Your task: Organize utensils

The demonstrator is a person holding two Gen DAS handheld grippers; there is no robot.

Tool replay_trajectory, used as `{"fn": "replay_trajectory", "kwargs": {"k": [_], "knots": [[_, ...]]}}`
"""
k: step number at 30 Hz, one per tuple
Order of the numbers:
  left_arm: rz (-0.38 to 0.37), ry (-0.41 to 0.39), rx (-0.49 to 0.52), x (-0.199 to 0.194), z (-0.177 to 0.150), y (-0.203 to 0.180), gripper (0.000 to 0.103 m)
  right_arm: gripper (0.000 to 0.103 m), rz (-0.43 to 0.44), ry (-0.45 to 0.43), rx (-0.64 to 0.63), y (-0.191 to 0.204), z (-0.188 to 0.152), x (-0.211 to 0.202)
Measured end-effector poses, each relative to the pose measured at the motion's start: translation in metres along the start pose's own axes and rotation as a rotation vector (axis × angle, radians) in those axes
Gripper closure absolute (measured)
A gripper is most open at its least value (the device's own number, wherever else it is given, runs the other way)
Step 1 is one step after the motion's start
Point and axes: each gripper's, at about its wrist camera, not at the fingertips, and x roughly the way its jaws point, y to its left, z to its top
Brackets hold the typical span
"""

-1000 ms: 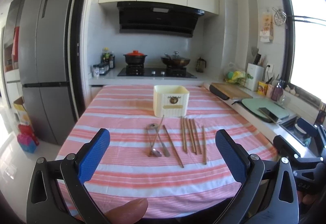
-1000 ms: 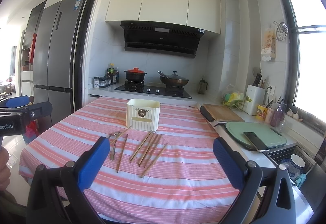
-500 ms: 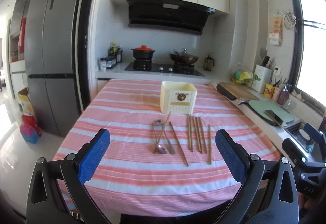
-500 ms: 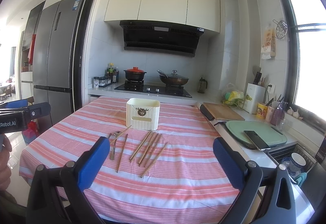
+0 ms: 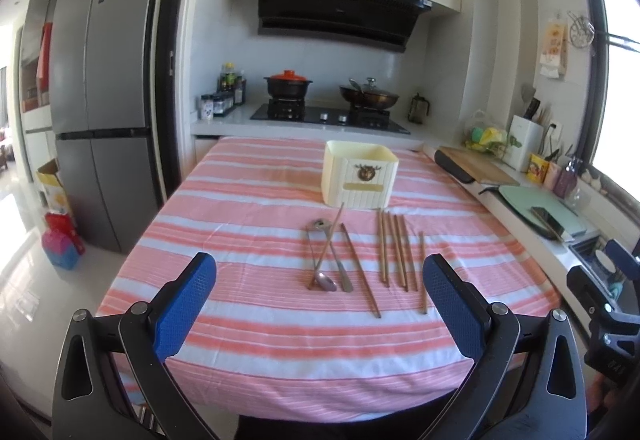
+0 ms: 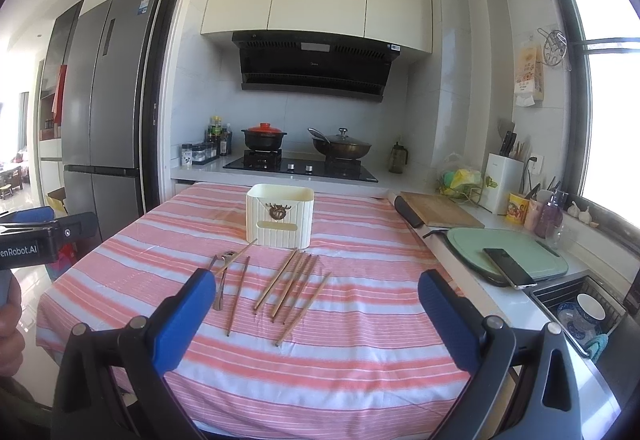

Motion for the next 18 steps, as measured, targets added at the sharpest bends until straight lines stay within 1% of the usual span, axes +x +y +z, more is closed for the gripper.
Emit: {"fn": "replay_trajectory", "kwargs": {"k": [5, 11, 15, 18], "knots": [[0.013, 0.027, -0.001, 0.016, 0.002, 0.005, 0.0, 0.0, -0.002, 0.028, 0.003, -0.001, -0.001, 0.01], [0.03, 0.086, -0.01, 0.042, -0.002, 0.015, 0.0, 0.0, -0.003, 0.072, 0.001, -0.002, -0.004, 0.027], [0.022, 0.133, -0.007, 0.065, -0.007, 0.019, 0.0, 0.0, -0.002, 0.107, -0.003, 0.0, -0.007, 0.04], [0.002, 0.171, -0.003, 0.087, -0.014, 0.017, 0.0, 0.0, 0.003, 0.133, -0.011, 0.003, -0.009, 0.051]]}}
